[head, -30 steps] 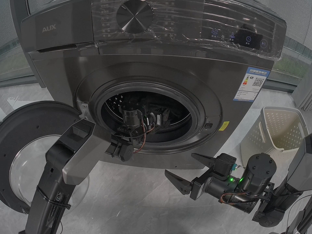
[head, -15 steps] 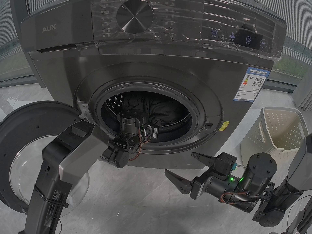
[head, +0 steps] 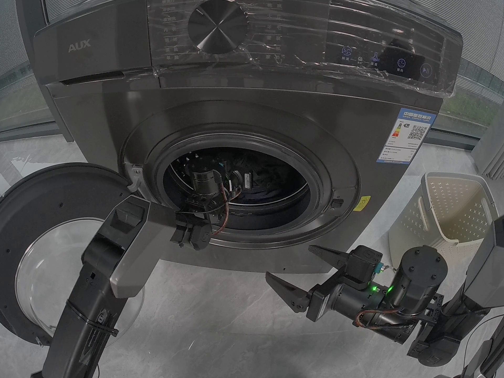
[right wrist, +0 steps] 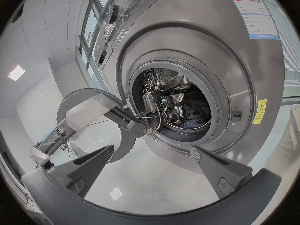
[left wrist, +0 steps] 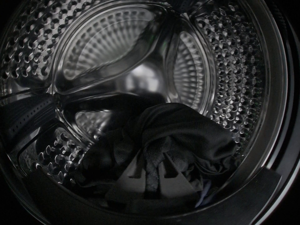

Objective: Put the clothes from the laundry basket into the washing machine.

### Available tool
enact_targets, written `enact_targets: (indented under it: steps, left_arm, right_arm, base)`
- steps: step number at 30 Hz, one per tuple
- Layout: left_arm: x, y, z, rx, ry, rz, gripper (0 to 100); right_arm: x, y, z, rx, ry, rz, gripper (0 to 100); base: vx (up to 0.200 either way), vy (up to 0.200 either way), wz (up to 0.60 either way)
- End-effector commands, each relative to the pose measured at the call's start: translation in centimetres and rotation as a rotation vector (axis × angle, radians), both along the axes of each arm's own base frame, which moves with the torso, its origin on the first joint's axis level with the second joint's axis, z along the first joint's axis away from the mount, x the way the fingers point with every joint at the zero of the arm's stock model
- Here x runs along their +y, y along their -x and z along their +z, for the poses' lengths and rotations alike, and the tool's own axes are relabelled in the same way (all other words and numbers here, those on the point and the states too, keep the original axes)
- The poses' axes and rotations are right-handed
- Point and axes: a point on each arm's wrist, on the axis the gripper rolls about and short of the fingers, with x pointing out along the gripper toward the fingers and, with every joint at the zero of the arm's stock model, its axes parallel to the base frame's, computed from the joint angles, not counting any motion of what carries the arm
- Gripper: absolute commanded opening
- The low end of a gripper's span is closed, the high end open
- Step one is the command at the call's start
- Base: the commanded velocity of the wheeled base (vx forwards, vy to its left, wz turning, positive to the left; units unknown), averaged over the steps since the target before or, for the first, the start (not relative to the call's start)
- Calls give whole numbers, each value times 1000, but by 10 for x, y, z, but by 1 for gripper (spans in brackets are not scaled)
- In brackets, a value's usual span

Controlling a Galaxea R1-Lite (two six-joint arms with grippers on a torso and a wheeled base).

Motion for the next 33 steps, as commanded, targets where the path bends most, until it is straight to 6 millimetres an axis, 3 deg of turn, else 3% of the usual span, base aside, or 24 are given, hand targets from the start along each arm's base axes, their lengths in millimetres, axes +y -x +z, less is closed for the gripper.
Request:
enact_targets:
  steps: [1, 7, 8, 18, 27, 33]
  left_arm:
    - [4, -9, -20, 10, 3, 19, 0]
    - [2, -8, -21, 14, 1, 17, 0]
    - [2, -8, -21, 14, 1, 14, 100]
    - [-13, 15, -1, 81, 15, -23, 100]
    - [-11, 73, 21, 164, -36, -84, 100]
    - [-9, 114, 22, 193, -64, -135, 100]
  right_arm:
    - [1, 0, 0, -1, -1, 2, 100]
    - [1, 0, 0, -1, -1, 0, 100]
    - [1, 0, 0, -1, -1, 2, 100]
    - [0, 0, 1, -2, -2, -1, 100]
    - [-2, -2, 1, -2, -2, -9, 100]
    - [-2, -2, 1, -4, -2, -9, 100]
  base:
    - [0, 0, 0]
    - [0, 0, 0]
    - [0, 0, 0]
    - [0, 0, 0]
    - [0, 0, 0]
    - [0, 0, 0]
